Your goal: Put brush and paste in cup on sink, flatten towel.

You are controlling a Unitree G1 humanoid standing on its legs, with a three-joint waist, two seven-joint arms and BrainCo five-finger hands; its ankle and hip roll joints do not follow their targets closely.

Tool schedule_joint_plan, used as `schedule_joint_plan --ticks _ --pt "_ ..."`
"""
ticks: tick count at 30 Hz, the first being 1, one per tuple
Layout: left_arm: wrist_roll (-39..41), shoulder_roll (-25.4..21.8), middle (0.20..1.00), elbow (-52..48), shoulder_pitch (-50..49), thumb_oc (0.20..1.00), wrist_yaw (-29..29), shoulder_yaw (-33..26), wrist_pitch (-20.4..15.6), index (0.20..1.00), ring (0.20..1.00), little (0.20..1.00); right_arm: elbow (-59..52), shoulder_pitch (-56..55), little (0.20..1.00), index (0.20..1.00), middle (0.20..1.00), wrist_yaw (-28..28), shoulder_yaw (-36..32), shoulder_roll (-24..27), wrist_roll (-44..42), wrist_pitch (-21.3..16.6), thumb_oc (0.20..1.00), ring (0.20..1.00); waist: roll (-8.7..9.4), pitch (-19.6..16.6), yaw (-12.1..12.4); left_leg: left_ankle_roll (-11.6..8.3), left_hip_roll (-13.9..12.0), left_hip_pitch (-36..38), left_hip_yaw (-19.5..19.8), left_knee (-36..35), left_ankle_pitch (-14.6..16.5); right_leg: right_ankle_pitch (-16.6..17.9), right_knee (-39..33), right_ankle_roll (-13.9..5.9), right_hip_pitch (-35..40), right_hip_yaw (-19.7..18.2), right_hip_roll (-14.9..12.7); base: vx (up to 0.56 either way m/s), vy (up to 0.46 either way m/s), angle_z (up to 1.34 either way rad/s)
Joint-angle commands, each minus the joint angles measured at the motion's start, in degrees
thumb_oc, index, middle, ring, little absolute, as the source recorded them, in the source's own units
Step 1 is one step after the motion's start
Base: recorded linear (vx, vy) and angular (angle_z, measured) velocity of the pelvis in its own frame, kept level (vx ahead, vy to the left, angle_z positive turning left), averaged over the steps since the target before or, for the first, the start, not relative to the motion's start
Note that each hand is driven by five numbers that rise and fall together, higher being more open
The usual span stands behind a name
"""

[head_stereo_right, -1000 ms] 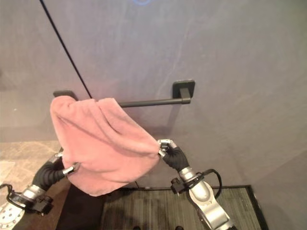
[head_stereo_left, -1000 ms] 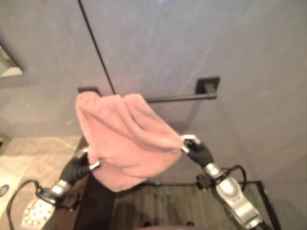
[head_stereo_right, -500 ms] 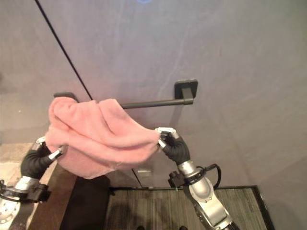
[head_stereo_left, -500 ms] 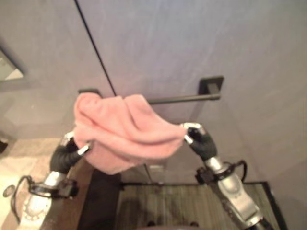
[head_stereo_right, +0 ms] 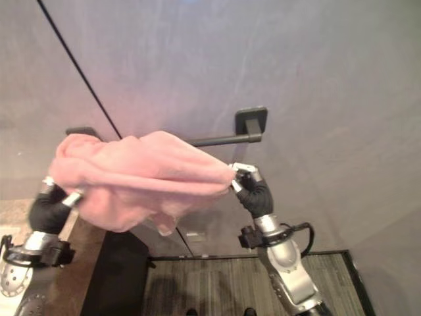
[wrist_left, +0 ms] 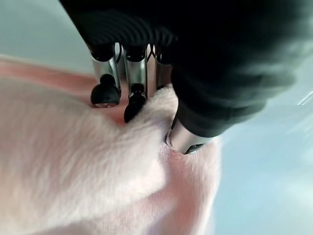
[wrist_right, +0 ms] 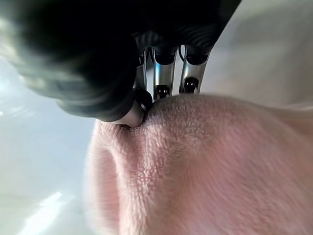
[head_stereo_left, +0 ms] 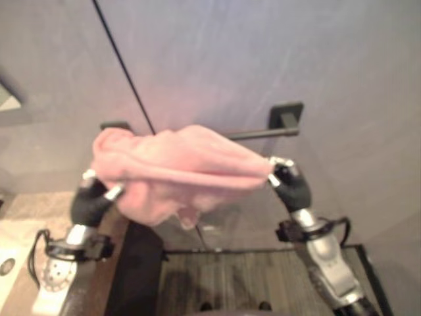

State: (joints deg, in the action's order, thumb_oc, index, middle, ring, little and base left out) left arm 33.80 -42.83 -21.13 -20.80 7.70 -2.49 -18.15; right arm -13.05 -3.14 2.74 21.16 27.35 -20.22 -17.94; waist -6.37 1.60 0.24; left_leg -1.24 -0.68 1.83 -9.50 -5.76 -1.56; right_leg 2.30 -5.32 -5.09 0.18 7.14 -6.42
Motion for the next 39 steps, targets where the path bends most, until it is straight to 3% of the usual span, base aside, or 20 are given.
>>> schedule_joint_plan --ticks 1,2,4,5,7,8,11,14,16,24,30,33,39 --pt "3.65 -1.95 0.200 -4.54 3.32 0.200 0.47 -4.26 -5.05 0.200 0.200 0.200 -10.21 2.50 0.200 0.200 0.200 -0.96 -0.39 -0.24 -0.19 -4.60 0.200 0.200 2.46 -0.87 -0.43 1.89 0.03 1.51 2.11 0.76 5.24 -1.48 0.32 -2.58 2.09 3.49 -4.52 0.03 -0.053 -0.03" --pt "6.58 0.72 0.200 -4.70 4.39 0.200 0.81 -3.48 -4.98 0.200 0.200 0.200 -11.66 3.46 0.200 0.200 0.200 0.43 -3.03 -0.31 -0.78 -5.57 0.200 0.200 2.49 -0.88 -0.67 1.88 -0.11 1.97 2.00 0.76 5.45 -1.66 0.32 -2.48 2.42 3.41 -4.43 0.02 -0.035 -0.04" --pt "3.99 1.69 0.200 -1.62 3.21 0.200 0.99 -1.31 -3.19 0.200 0.200 0.200 -8.35 3.99 0.200 0.200 0.200 0.98 -2.44 -1.65 -0.13 -4.72 0.200 0.200 2.05 -1.10 -0.74 1.95 -0.23 2.05 1.51 0.76 5.55 -1.68 0.32 -2.33 2.11 2.89 -4.22 0.02 -0.053 -0.04" --pt "-1.73 0.15 0.200 -0.35 2.88 0.200 -0.49 -0.74 -2.60 0.200 0.200 0.200 -5.02 3.96 0.200 0.200 0.200 0.97 -0.51 -1.97 1.37 -3.57 0.200 0.200 1.81 -1.13 -0.71 1.91 -0.30 2.07 1.30 0.76 5.46 -1.67 0.32 -2.27 1.96 2.58 -4.08 0.00 -0.054 -0.04" --pt "-3.59 -1.41 0.200 -1.13 3.36 0.200 -1.58 -1.00 -2.53 0.200 0.200 0.200 -3.01 3.75 0.200 0.200 0.200 1.01 0.89 -2.23 1.79 -2.93 0.200 0.200 1.59 -1.22 -0.66 1.78 -0.41 1.81 1.15 0.76 5.26 -1.60 0.32 -2.23 1.63 2.35 -3.98 -0.01 -0.030 -0.19" --pt "3.04 -1.56 0.200 -4.81 3.03 0.200 0.79 -3.29 -4.12 0.200 0.200 0.200 -5.81 3.06 0.200 0.200 0.200 -0.35 1.20 -1.13 0.95 -3.52 0.200 0.200 1.48 -1.30 -0.71 1.55 -0.61 1.64 0.74 0.76 5.25 -1.74 0.32 -2.32 1.13 2.02 -3.76 0.00 -0.040 -0.18" --pt "4.72 -0.35 0.200 -2.59 2.74 0.200 1.55 -2.09 -3.89 0.200 0.200 0.200 -8.97 2.46 0.200 0.200 0.200 -1.23 -0.46 0.74 0.11 -4.18 0.200 0.200 1.61 -1.49 -0.83 1.50 -0.78 1.64 0.54 0.76 5.28 -1.84 0.32 -2.20 0.94 1.79 -3.54 0.01 -0.049 -0.06" --pt "-2.56 -0.94 0.200 2.32 0.42 0.200 -0.90 -0.84 -1.73 0.200 0.200 0.200 -3.92 3.48 0.200 0.200 0.200 -0.28 0.99 -0.30 1.11 -2.41 0.200 0.200 1.38 -1.68 -0.61 1.44 -0.95 1.56 0.37 0.76 5.16 -1.86 0.32 -2.08 0.86 1.74 -3.29 0.00 -0.034 -0.04" --pt "-1.67 -0.98 0.200 3.51 -3.19 0.200 -0.68 -4.11 -1.99 0.200 0.200 0.200 -4.39 3.66 0.200 0.200 0.200 -2.27 2.34 -0.40 0.21 -2.37 0.200 0.200 1.51 -1.71 -0.25 1.29 -1.19 1.58 0.27 0.76 5.10 -2.01 0.32 -2.07 0.64 1.57 -3.08 0.00 -0.021 -0.06" --pt "-1.38 1.87 0.200 6.82 -6.70 0.200 -2.08 -7.47 -1.41 0.200 0.200 0.200 -2.65 3.09 0.200 0.200 0.200 -3.67 3.63 -1.00 -2.63 -1.69 0.200 0.200 2.74 -1.70 0.44 1.15 -1.45 1.52 1.05 0.76 4.99 -2.35 0.32 -1.76 1.18 2.62 -2.79 0.00 -0.003 0.02" --pt "-2.63 1.96 0.200 8.74 -5.92 0.200 -1.16 -5.71 -0.75 0.200 0.200 0.200 -1.17 3.34 0.200 0.200 0.200 -4.16 4.04 -1.02 -2.03 -1.13 0.200 0.200 3.33 -1.45 0.48 1.33 -1.28 1.77 1.48 0.76 5.17 -2.40 0.32 -1.83 1.62 3.06 -2.92 0.01 0.021 0.04" --pt "-4.30 1.36 0.200 12.04 -2.57 0.200 -0.09 -0.58 -0.07 0.200 0.200 0.200 1.29 3.43 0.200 0.200 0.200 -2.96 3.32 -0.87 0.00 -0.75 0.200 0.200 3.77 -1.50 0.08 1.40 -1.07 1.79 1.69 0.76 5.34 -2.34 0.32 -1.94 1.84 3.24 -3.05 0.03 0.021 0.07" --pt "-6.31 3.03 0.200 15.97 -0.15 0.200 -0.72 1.95 0.78 0.200 0.200 0.200 3.35 2.76 0.200 0.200 0.200 -3.49 3.30 -0.39 1.99 0.17 0.200 0.200 4.42 -1.27 -0.38 1.62 -1.02 2.39 1.88 0.76 5.75 -2.61 0.32 -1.75 2.77 3.33 -2.98 0.04 -0.004 0.01"
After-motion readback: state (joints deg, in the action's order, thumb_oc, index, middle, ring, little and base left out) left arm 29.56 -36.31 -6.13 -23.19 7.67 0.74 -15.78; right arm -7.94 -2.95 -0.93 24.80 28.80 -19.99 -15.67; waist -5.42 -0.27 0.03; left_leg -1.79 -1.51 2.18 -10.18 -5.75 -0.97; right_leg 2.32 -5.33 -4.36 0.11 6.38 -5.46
